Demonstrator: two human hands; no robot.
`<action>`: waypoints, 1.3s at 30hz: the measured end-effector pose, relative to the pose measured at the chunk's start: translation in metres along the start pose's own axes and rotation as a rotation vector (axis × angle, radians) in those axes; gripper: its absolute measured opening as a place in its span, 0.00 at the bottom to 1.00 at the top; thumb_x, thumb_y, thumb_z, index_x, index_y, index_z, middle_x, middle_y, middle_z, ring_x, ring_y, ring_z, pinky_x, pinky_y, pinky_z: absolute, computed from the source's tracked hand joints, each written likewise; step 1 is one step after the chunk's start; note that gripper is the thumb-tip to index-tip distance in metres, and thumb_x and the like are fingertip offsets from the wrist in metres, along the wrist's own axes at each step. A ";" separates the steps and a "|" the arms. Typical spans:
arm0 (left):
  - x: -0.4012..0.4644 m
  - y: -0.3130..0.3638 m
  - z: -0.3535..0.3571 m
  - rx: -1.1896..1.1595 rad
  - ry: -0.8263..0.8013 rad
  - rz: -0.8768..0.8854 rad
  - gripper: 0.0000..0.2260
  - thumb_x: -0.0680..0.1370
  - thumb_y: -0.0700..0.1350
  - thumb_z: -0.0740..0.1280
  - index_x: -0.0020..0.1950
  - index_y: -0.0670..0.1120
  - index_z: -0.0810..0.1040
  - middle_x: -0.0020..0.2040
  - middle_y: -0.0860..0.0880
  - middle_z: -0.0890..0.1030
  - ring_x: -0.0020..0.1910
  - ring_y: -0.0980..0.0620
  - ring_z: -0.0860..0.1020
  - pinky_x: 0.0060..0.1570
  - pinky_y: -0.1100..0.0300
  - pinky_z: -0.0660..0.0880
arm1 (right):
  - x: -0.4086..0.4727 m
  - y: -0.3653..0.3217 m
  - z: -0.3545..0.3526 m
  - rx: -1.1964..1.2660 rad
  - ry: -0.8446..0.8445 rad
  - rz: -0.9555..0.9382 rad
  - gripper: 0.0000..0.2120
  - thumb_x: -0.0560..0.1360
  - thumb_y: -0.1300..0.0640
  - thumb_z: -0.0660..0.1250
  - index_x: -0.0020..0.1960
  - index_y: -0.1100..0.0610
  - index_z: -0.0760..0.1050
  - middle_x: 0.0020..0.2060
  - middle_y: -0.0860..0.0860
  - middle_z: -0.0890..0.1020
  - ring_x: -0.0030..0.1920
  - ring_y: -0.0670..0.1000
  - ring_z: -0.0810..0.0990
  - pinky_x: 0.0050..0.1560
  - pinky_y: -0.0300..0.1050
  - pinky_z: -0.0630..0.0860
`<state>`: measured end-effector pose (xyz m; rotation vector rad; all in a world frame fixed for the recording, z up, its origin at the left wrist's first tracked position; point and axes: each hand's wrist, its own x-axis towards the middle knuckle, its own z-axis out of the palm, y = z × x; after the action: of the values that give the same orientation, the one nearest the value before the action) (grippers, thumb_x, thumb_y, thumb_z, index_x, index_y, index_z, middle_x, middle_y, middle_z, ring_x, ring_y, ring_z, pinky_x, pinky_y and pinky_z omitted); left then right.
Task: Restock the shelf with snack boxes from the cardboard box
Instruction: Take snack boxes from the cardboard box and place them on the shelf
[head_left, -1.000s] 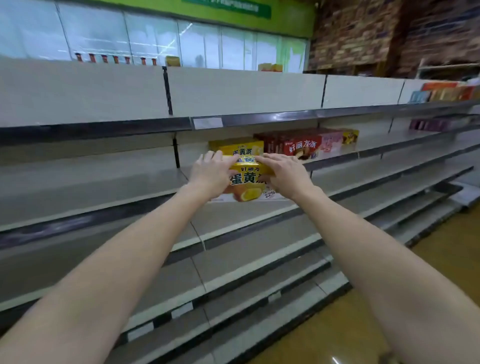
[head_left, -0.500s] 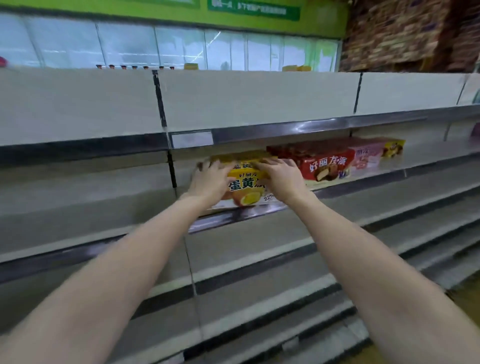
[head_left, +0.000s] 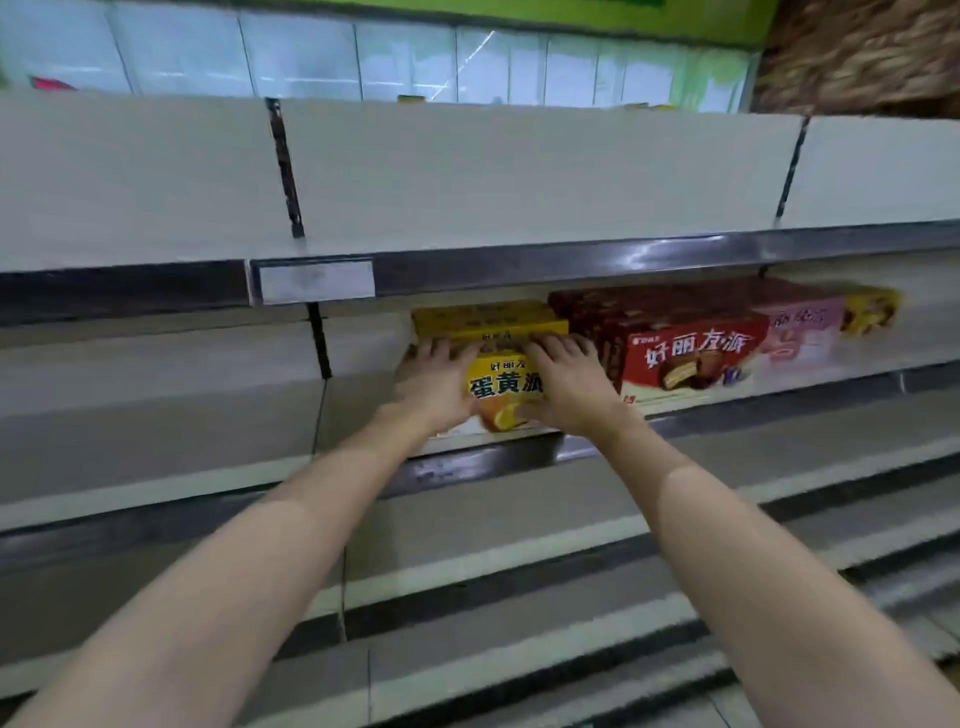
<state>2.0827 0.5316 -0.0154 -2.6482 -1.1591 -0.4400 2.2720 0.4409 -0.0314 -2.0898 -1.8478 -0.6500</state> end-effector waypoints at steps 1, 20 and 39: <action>0.003 0.001 0.002 0.027 0.025 0.004 0.39 0.72 0.64 0.69 0.78 0.58 0.55 0.73 0.44 0.66 0.71 0.41 0.63 0.69 0.47 0.65 | 0.002 0.002 0.004 -0.012 0.013 -0.004 0.44 0.64 0.32 0.69 0.73 0.54 0.68 0.67 0.56 0.73 0.69 0.61 0.70 0.70 0.62 0.61; 0.041 0.007 0.024 0.084 0.070 -0.086 0.38 0.74 0.63 0.68 0.78 0.57 0.53 0.76 0.44 0.63 0.73 0.39 0.61 0.72 0.45 0.61 | 0.042 0.023 0.031 0.031 -0.008 -0.022 0.45 0.65 0.38 0.77 0.75 0.51 0.62 0.69 0.52 0.69 0.72 0.58 0.64 0.75 0.57 0.52; 0.005 0.025 -0.012 0.035 0.118 -0.025 0.21 0.74 0.43 0.70 0.66 0.46 0.73 0.67 0.43 0.70 0.67 0.41 0.67 0.68 0.45 0.65 | -0.007 -0.005 -0.011 -0.052 0.096 0.109 0.28 0.71 0.66 0.68 0.70 0.59 0.68 0.64 0.61 0.73 0.65 0.63 0.70 0.65 0.56 0.69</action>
<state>2.1026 0.5149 -0.0044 -2.5427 -1.1548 -0.5675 2.2649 0.4299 -0.0255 -2.1343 -1.6704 -0.7646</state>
